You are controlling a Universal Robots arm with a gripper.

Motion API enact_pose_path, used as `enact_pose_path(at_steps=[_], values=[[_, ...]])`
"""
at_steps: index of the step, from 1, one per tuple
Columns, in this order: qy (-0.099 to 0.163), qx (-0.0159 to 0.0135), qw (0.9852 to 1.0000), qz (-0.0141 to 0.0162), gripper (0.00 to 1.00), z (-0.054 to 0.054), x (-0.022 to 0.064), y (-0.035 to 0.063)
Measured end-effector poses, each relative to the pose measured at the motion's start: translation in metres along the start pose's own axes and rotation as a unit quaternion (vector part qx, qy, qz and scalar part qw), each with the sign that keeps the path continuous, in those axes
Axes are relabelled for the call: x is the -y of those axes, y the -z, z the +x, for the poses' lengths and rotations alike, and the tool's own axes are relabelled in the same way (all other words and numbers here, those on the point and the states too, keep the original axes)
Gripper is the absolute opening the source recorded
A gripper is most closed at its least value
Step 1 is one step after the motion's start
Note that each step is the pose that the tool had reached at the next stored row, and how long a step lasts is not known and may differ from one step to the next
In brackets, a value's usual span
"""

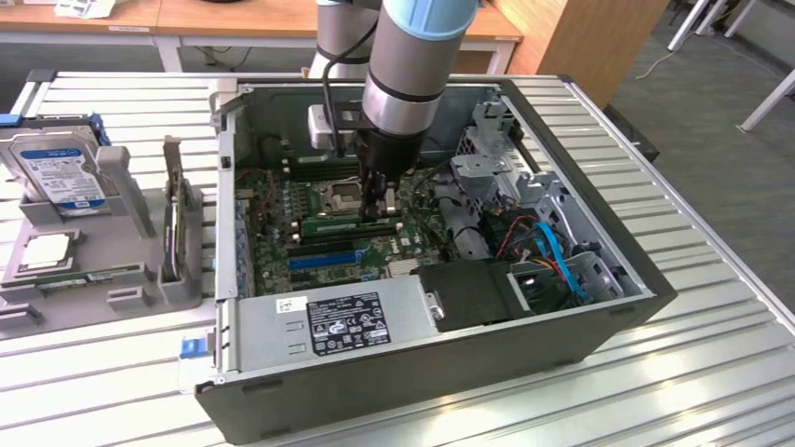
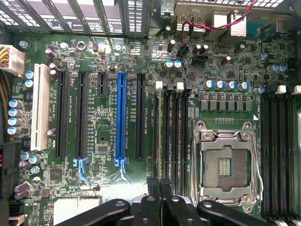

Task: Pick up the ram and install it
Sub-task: 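Insert the ram into the slot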

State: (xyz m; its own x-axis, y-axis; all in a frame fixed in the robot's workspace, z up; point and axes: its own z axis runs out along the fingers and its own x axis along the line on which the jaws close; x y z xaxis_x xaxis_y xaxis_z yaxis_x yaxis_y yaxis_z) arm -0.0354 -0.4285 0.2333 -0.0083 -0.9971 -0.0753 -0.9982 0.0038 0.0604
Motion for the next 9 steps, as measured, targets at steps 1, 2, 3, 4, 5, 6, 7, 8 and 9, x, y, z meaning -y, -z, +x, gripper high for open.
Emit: enact_pose_path(at_steps=[1,2,3,4,5,6,7,8,9], values=[[0.0,0.0001,1.0,0.0,0.12,0.0,0.0,-0.0001],[0.0,0.0001,1.0,0.0001,0.12,0.0,0.0,-0.0001],[0.0,0.0001,1.0,0.0,0.12,0.0,0.0,-0.0001],[0.0,0.0003,1.0,0.0001,0.12,0.0001,0.0,-0.0002],[0.0,0.0003,1.0,0.0001,0.12,0.0005,-0.0001,-0.0003],[0.0,0.0002,1.0,0.0,0.12,0.0009,-0.0001,-0.0001],[0.0,0.0002,1.0,0.0,0.12,0.0009,-0.0001,-0.0001],[0.0,0.0002,1.0,0.0,0.12,0.0009,0.0,-0.0001],[0.0,0.0001,1.0,0.0,0.12,0.0009,0.0,0.0]])
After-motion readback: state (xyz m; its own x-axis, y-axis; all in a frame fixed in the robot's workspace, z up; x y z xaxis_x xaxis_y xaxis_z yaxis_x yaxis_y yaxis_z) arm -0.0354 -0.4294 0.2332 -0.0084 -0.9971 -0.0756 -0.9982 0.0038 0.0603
